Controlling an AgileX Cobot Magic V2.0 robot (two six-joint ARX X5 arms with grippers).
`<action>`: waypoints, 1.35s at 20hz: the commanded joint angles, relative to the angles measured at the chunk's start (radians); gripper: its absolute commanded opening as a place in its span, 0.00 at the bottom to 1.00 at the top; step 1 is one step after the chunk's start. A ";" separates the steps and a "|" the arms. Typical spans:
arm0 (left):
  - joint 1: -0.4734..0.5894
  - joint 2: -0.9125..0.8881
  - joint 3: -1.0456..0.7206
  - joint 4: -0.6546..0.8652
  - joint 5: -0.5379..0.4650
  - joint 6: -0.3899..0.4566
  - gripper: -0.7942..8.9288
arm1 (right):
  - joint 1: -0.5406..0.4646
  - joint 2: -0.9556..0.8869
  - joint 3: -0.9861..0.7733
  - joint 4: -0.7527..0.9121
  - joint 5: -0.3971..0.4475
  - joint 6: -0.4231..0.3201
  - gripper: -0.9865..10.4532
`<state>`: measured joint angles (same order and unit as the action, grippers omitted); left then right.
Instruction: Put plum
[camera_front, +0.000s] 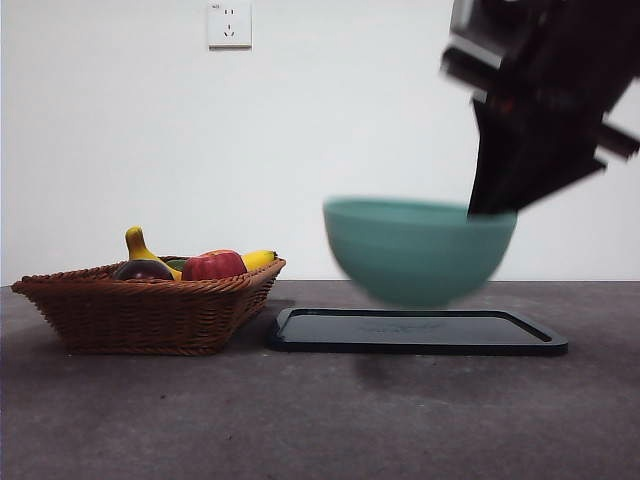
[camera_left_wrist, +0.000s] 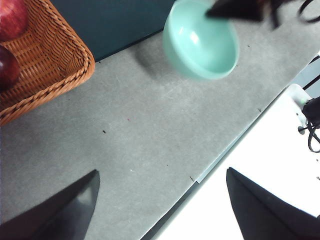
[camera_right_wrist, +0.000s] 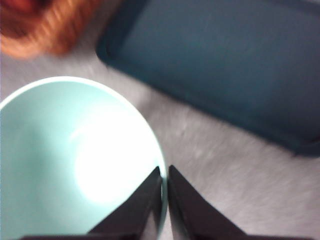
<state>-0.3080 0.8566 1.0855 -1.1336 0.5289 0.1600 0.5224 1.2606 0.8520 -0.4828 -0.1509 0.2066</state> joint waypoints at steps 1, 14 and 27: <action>-0.004 0.005 0.014 0.004 0.006 0.007 0.49 | 0.023 0.050 -0.019 0.039 0.003 0.029 0.10; -0.004 0.005 0.014 0.003 0.006 0.007 0.49 | 0.077 0.196 -0.021 0.093 0.058 0.029 0.13; -0.004 0.006 0.014 0.004 0.006 0.008 0.49 | 0.078 -0.237 -0.019 -0.056 0.015 0.028 0.31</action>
<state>-0.3080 0.8566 1.0855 -1.1336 0.5289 0.1600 0.5911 1.0134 0.8223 -0.5472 -0.1379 0.2260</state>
